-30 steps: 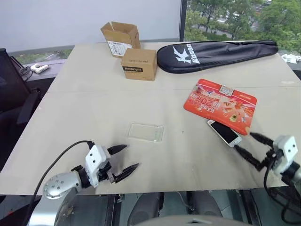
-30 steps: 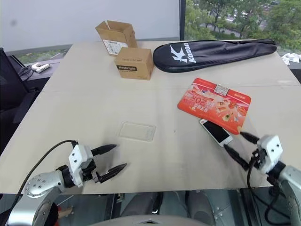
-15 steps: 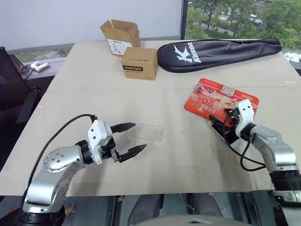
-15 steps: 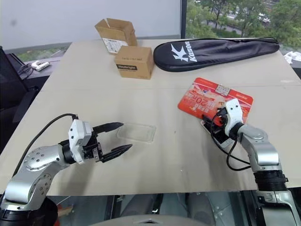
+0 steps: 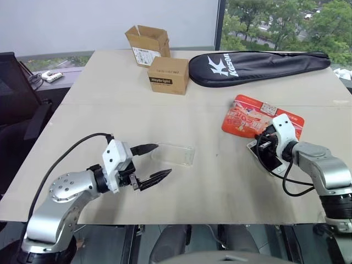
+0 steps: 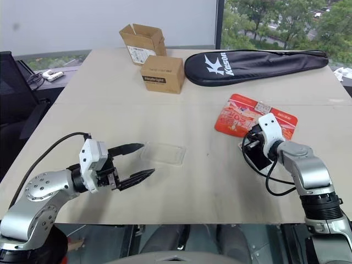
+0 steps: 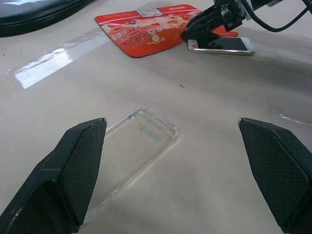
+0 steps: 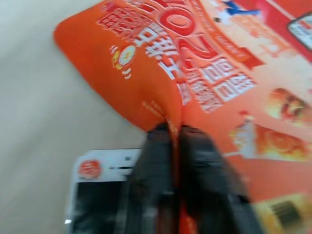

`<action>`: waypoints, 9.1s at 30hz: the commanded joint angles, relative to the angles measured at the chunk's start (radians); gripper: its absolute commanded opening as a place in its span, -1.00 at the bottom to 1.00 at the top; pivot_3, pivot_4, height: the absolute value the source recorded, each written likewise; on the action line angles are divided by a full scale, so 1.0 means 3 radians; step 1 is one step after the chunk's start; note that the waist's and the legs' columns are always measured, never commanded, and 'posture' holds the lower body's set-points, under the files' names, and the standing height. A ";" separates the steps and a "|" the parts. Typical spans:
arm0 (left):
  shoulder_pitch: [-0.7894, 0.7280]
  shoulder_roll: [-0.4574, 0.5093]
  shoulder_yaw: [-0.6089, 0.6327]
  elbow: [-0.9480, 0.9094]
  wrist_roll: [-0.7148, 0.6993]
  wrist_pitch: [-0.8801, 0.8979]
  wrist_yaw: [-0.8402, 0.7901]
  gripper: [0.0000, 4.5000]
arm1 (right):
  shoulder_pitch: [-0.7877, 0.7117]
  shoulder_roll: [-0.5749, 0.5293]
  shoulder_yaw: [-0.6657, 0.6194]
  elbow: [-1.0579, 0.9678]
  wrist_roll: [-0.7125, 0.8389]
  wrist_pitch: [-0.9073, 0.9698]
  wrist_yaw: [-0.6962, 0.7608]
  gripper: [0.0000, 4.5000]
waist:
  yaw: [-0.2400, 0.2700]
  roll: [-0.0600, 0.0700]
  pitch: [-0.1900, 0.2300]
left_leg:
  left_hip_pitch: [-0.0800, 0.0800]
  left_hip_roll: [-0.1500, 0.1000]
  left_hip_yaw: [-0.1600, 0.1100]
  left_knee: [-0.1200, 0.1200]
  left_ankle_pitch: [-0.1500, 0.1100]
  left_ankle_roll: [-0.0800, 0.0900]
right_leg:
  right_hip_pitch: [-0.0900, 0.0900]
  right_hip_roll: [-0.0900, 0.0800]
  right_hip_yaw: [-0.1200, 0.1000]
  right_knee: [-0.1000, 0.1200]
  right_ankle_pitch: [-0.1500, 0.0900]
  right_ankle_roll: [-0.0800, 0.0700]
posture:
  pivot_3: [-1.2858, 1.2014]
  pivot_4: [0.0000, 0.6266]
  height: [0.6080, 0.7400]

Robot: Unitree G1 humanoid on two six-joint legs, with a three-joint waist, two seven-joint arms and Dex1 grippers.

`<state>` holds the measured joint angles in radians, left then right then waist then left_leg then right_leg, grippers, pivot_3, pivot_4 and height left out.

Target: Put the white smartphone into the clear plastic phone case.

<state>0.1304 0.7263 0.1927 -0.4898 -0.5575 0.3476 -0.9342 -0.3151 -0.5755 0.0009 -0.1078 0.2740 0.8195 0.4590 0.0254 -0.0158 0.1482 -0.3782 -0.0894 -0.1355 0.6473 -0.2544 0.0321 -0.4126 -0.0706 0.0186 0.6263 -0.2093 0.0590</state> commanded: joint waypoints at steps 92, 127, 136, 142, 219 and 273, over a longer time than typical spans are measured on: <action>-0.1703 0.0027 -0.1288 0.2410 0.1287 -0.0904 -0.1349 -0.97 | 0.1816 -0.0302 -0.0614 -0.1442 0.1213 -0.1517 0.1437 1.00 | -0.0046 0.0048 0.0045 | -0.0001 0.0015 0.0021 0.0004 0.0000 0.0001 | -0.0007 0.0006 0.0012 0.0002 0.0017 0.0011 | 0.03 -0.52 1.00; -0.2522 -0.1451 -0.1871 0.2850 0.1503 -0.0966 -0.1063 0.69 | 0.1616 -0.0128 -0.0670 -0.1721 0.0487 -0.0087 -0.0054 1.00 | -0.0043 0.0042 0.0048 | -0.0012 0.0007 0.0014 0.0014 0.0000 0.0001 | -0.0010 0.0009 0.0008 0.0003 0.0018 0.0012 | 0.03 -0.52 1.00; -0.2434 -0.1036 -0.1466 0.1677 0.0779 0.0012 -0.1252 0.95 | 0.1588 -0.0185 -0.0535 -0.1409 0.0200 -0.0072 -0.0178 1.00 | -0.0059 0.0043 0.0048 | -0.0010 0.0007 0.0014 0.0015 0.0001 0.0001 | -0.0009 0.0013 0.0008 0.0005 0.0018 0.0013 | 0.03 -0.52 1.00; -0.2214 -0.0458 -0.1251 0.1176 0.0701 0.0387 -0.1144 0.95 | 0.1492 -0.0202 -0.0517 -0.1152 0.0176 -0.0163 -0.0098 1.00 | -0.0088 0.0039 0.0046 | -0.0002 0.0008 0.0015 0.0015 0.0000 0.0002 | -0.0001 0.0016 0.0009 0.0005 0.0018 0.0014 | 0.03 -0.52 1.00; -0.2717 -0.0892 -0.1688 0.2269 0.1112 -0.0495 -0.1059 -0.96 | -0.1225 -0.0725 0.1040 0.1201 -0.0819 -0.2692 0.3272 0.25 | -0.0134 0.0022 0.0062 | -0.0020 0.0009 0.0020 0.0011 0.0010 -0.0017 | -0.0030 0.0004 0.0014 0.0009 0.0021 0.0012 | 0.03 -0.52 1.00; -0.2465 -0.1198 -0.2066 0.2630 0.1854 -0.0698 -0.0610 -1.00 | -0.1917 -0.0373 0.1407 0.1739 -0.1177 -0.1955 0.3371 0.97 | -0.0114 0.0022 0.0058 | -0.0011 -0.0001 0.0017 0.0020 0.0010 -0.0016 | -0.0021 0.0003 0.0010 0.0026 0.0021 0.0013 | 0.03 -0.52 1.00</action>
<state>-0.6210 0.3654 -0.4012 0.2703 -0.0299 0.1226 -1.1158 -0.8668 -0.6784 0.4117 0.4092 -0.0685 0.2400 1.4315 -0.0088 -0.0091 0.1657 -0.3815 -0.0898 -0.1304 0.6533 -0.2514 0.0272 -0.4189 -0.0697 0.0218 0.6342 -0.2031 0.0629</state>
